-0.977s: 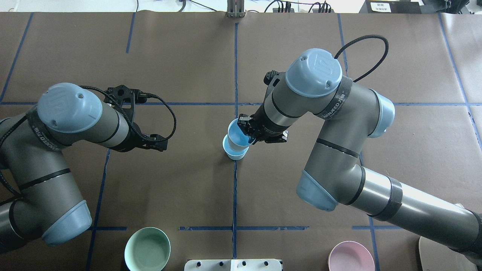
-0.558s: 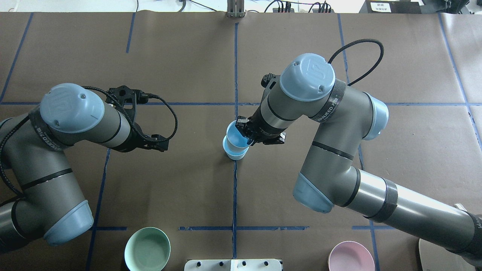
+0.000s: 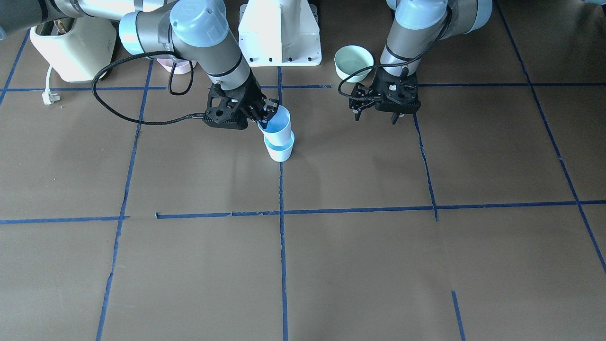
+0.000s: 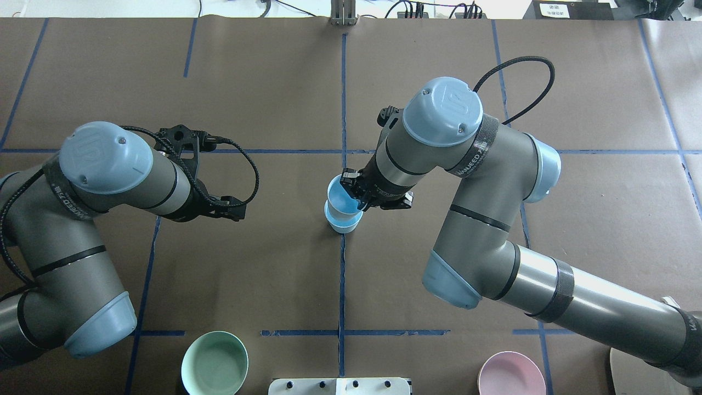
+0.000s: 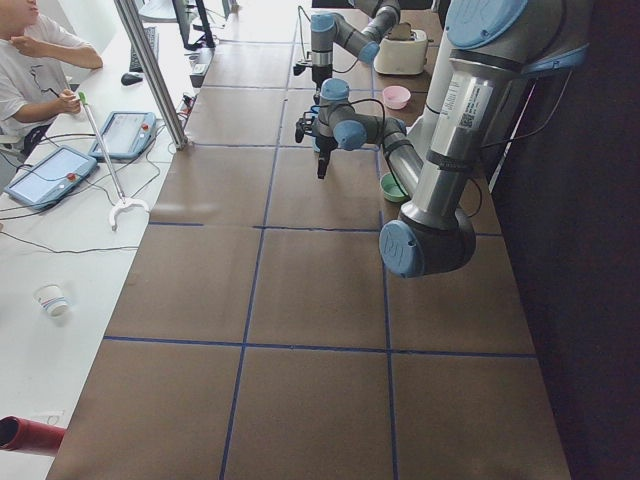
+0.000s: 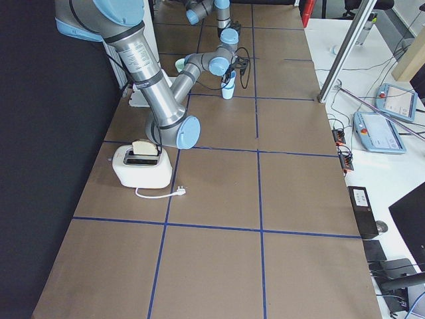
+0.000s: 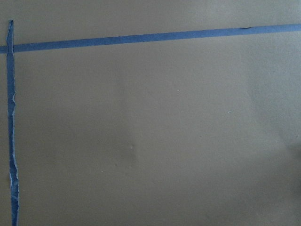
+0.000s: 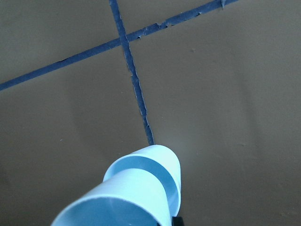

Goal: Stack blue cups with both arms
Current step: 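Lower the cup into the center cup and open the right gripper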

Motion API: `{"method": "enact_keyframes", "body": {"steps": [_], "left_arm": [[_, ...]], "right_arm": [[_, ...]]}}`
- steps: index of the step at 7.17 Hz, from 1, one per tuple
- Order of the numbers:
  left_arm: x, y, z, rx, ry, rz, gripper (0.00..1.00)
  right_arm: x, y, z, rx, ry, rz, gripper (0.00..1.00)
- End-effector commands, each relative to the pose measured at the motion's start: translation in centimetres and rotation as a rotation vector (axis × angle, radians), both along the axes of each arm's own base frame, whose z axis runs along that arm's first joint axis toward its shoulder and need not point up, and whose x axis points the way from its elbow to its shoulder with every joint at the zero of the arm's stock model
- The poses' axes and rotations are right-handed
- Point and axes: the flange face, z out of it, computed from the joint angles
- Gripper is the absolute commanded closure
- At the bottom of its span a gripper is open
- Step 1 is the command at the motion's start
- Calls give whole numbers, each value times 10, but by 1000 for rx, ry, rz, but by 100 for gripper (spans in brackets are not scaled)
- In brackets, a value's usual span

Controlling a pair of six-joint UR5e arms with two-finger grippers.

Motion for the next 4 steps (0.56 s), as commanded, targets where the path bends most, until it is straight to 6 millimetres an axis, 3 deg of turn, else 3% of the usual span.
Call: {"method": "enact_keyframes", "body": {"steps": [1,2,4], "left_arm": [[0,0,0,1,0,1,0],[0,0,0,1,0,1,0],[-3,0,-4,7,8,3,0]], "right_arm": [[-1,-1,-2,2,0,3,36],[-2,-2,-3,7,6,14,0],[1,-5,-17,-2,26,17,0]]}}
